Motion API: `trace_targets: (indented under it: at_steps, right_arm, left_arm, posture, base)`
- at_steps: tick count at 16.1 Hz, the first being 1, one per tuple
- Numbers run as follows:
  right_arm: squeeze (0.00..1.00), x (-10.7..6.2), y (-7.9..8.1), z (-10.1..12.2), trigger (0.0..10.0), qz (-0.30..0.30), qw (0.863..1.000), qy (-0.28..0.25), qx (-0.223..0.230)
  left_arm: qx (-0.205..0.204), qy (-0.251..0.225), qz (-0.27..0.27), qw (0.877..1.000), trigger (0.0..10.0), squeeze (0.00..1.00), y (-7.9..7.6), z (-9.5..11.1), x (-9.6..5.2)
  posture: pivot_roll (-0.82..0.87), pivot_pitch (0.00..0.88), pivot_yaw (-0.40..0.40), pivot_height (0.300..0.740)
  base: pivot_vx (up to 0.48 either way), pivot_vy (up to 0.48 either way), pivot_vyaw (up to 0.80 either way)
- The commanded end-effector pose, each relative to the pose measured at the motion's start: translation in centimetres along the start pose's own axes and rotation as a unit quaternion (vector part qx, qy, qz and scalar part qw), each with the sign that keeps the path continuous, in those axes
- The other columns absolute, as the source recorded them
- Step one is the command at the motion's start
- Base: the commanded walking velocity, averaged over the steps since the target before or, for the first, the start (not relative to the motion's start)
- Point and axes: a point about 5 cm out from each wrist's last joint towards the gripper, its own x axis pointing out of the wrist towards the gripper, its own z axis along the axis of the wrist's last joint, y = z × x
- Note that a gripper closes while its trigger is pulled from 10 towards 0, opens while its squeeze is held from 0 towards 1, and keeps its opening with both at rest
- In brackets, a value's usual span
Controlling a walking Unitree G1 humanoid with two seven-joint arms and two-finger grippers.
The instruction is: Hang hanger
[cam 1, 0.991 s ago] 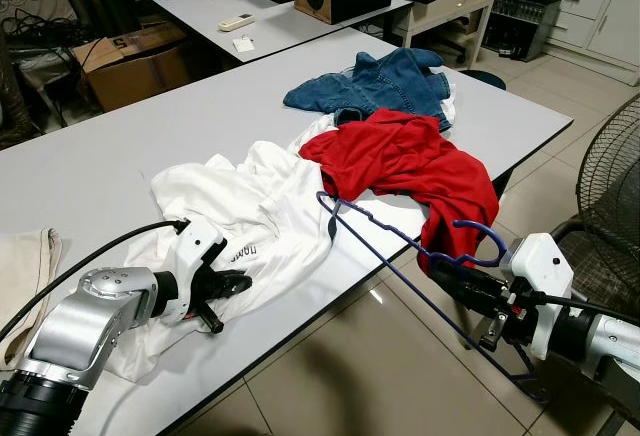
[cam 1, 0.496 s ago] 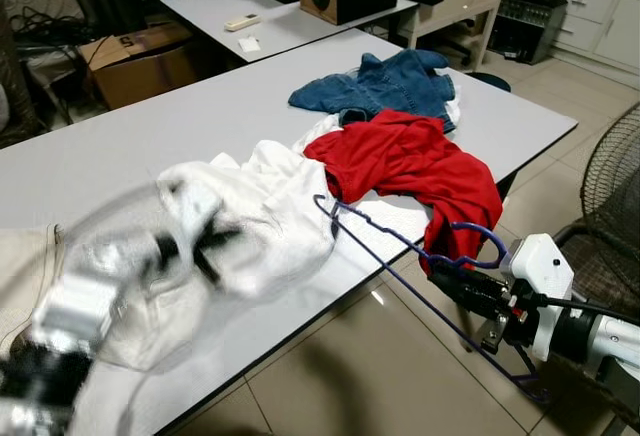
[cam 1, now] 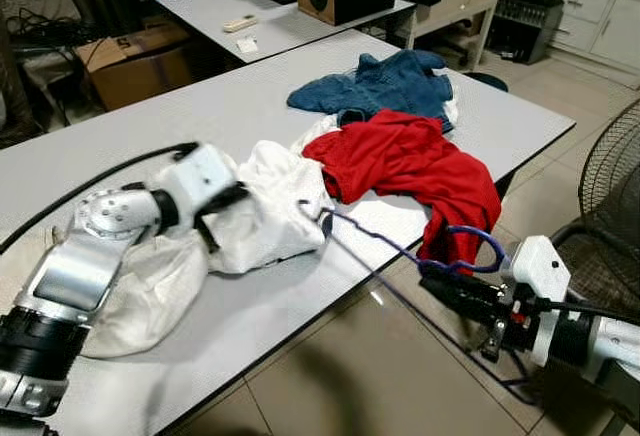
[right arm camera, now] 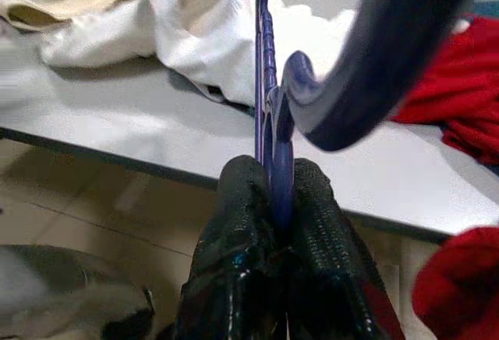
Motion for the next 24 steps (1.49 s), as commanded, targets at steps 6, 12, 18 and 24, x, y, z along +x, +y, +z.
trace_targets:
  at_steps: [6,12,18,24]
  right_arm:
    - [0.0,2.8,-0.4,-0.1,10.0,0.021,0.996,-0.035,0.074]
    - [0.0,4.1,-0.2,-0.2,10.0,0.083,0.99,-0.041,0.103]
    - [0.0,2.5,-0.3,-0.3,10.0,0.075,0.992,-0.022,0.1]
    - [0.0,3.8,-1.2,-0.6,10.0,0.066,0.992,-0.012,0.107]
  left_arm:
    - [0.055,-0.044,-0.013,0.997,0.0,0.0,-0.2,3.6,-1.5]
    - [-0.001,-0.036,0.072,0.997,0.0,0.0,0.5,2.6,-0.4]
    - [-0.026,-0.033,0.11,0.993,0.0,0.0,1.0,1.6,-0.1]
    - [-0.071,-0.134,0.028,0.988,0.0,0.0,-0.7,4.0,0.1]
  posture:
    - [-0.03,0.0,0.07,0.74]
    - [-0.01,0.002,0.045,0.74]
    - [-0.04,0.006,0.051,0.74]
    - [-0.03,0.005,0.038,0.74]
  base:
    - [0.0,0.0,0.0]
    - [0.0,0.0,0.0]
    - [0.0,0.0,0.0]
    - [0.0,0.0,0.0]
